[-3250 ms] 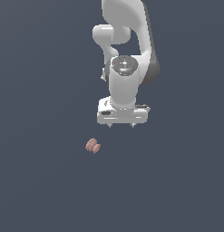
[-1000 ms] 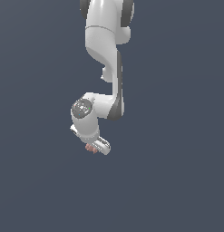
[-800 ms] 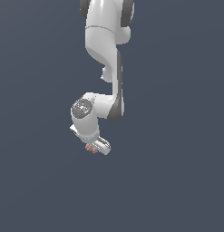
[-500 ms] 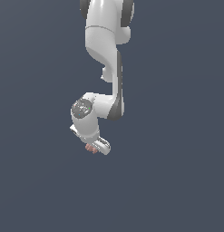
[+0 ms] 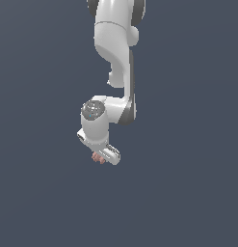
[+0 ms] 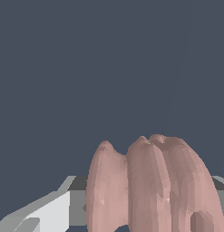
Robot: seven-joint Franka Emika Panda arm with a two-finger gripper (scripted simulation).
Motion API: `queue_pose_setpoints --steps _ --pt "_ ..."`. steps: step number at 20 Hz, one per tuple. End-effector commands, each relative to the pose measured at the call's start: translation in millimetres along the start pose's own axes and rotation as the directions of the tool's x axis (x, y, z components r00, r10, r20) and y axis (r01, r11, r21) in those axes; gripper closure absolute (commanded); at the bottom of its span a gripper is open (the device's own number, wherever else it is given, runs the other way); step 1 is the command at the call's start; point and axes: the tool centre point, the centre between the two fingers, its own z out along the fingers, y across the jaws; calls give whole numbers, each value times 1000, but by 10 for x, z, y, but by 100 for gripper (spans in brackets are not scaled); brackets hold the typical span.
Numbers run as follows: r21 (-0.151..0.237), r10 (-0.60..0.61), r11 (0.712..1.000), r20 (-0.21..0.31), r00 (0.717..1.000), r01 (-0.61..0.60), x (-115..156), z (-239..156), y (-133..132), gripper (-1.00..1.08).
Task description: Pick up the object and move it to a goal position.
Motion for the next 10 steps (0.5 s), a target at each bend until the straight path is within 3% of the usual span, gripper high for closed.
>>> queue_pose_setpoints --steps 1,10 --pt "1 14 1000 -30 999 -14 11 -104 -76 108" --pt "4 84 996 -174 981 -85 40 -597 -417 108"
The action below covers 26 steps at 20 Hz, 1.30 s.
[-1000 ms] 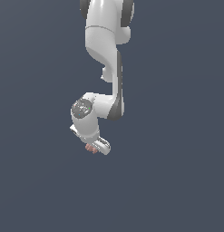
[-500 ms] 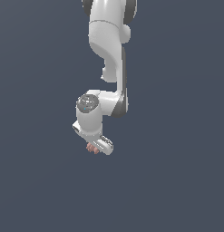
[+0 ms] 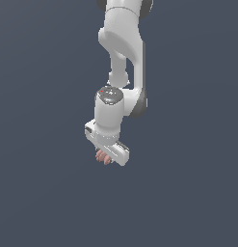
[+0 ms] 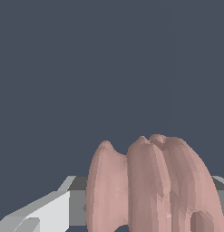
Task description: Pick up the object and move it to a goal position.
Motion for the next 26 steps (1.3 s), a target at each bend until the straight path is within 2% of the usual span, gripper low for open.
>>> queue_pose_setpoints --steps 1,14,26 --pt "0 21 1000 -43 999 -21 15 -148 -105 108" --pt "5 117 993 -243 963 -119 38 -828 -577 108" --pt "24 196 979 -415 888 -205 -15 -1434 -1009 108"
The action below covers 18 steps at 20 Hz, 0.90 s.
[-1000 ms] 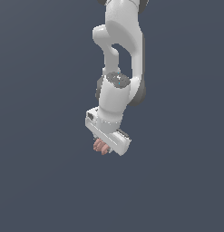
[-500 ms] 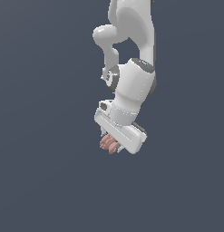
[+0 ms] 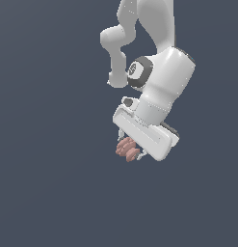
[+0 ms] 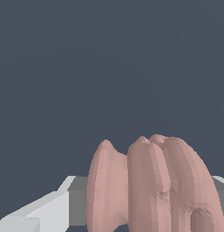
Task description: Pick up the object and move it to a goal position.
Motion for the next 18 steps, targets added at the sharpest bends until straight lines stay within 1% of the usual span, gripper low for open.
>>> queue_pose_setpoints --steps 1,5,9,13,18 --pt "-2 20 1000 -42 999 -20 18 -137 -94 108" --pt "-4 52 999 -111 992 -53 38 -366 -253 108" --pt "-4 87 996 -187 978 -90 46 -620 -431 108" --pt "-1 125 992 -270 955 -130 38 -899 -629 108" --pt "6 167 984 -366 915 -177 1 -1229 -872 108"
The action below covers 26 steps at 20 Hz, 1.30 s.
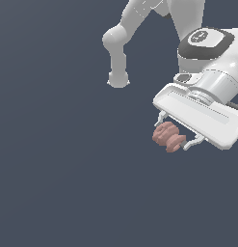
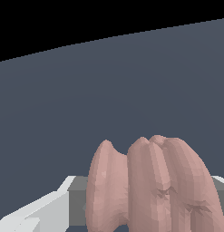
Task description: Pick up the object and move it to a goal position.
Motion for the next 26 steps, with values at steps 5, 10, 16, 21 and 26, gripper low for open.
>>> queue_pose_setpoints --steps 5,10,16,21,26 --pt "-9 58 998 -126 990 -59 24 -409 -289 108" --pt "-14 90 995 -202 975 -95 15 -652 -475 108" --pt "-17 112 993 -259 959 -121 4 -824 -618 108" --pt "-19 121 991 -284 951 -132 2 -897 -685 108" --pt "-19 126 990 -295 947 -137 4 -929 -716 108"
